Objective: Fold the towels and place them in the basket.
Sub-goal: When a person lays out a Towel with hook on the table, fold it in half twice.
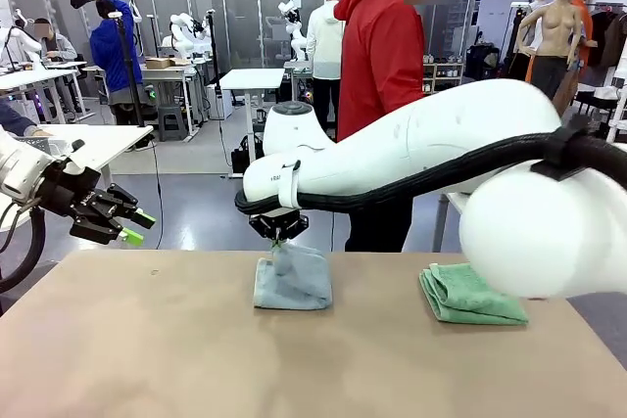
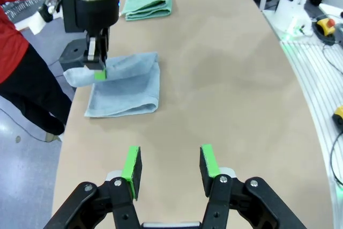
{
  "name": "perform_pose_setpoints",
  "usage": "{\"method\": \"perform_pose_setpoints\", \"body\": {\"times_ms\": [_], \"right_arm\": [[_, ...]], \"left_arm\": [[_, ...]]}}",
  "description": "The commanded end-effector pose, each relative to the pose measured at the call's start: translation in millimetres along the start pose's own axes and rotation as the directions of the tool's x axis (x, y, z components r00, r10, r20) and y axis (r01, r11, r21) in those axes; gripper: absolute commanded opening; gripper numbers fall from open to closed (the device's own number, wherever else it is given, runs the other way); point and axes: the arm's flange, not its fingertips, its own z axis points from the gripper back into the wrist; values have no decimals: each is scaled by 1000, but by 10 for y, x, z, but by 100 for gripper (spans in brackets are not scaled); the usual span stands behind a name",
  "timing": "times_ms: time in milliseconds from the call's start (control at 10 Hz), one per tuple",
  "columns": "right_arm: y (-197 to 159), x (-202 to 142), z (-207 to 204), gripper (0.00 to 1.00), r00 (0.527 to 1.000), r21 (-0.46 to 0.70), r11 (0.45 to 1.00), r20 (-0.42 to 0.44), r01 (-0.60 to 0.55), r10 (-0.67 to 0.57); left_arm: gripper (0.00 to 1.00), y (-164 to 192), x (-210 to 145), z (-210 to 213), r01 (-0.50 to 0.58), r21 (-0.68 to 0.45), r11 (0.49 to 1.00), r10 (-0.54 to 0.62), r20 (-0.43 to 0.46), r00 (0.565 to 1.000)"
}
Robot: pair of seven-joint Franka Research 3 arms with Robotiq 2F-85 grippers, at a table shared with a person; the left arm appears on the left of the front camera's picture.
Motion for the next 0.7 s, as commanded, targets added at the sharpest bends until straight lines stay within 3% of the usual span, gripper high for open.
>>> {"method": "perform_pose_setpoints", "body": {"times_ms": [0, 100, 200, 300, 400, 500, 600], "right_arm": [[54, 70, -166, 0, 999, 13, 1000, -44, 17, -16], [65, 59, -245, 0, 999, 24, 999, -43, 27, -26], [77, 42, -297, 25, 999, 41, 999, -36, 35, -33], [87, 28, -325, 25, 999, 44, 998, -34, 37, -36], [95, 5, -334, 45, 999, 39, 998, -33, 40, -38], [104, -21, -324, 28, 999, 40, 998, -31, 40, -38], [101, -46, -297, 65, 999, 36, 999, -30, 35, -34]], "left_arm": [[57, -4, -6, 5, 19, 1, 1000, -19, 0, 1000], [57, -4, -6, 5, 19, 1, 1000, -19, 0, 1000], [57, -4, -6, 5, 19, 1, 1000, -19, 0, 1000], [57, -4, -6, 5, 19, 1, 1000, -19, 0, 1000], [57, -4, -6, 5, 19, 1, 1000, -19, 0, 1000], [57, -4, -6, 5, 19, 1, 1000, -19, 0, 1000], [57, -4, -6, 5, 19, 1, 1000, -19, 0, 1000]]}}
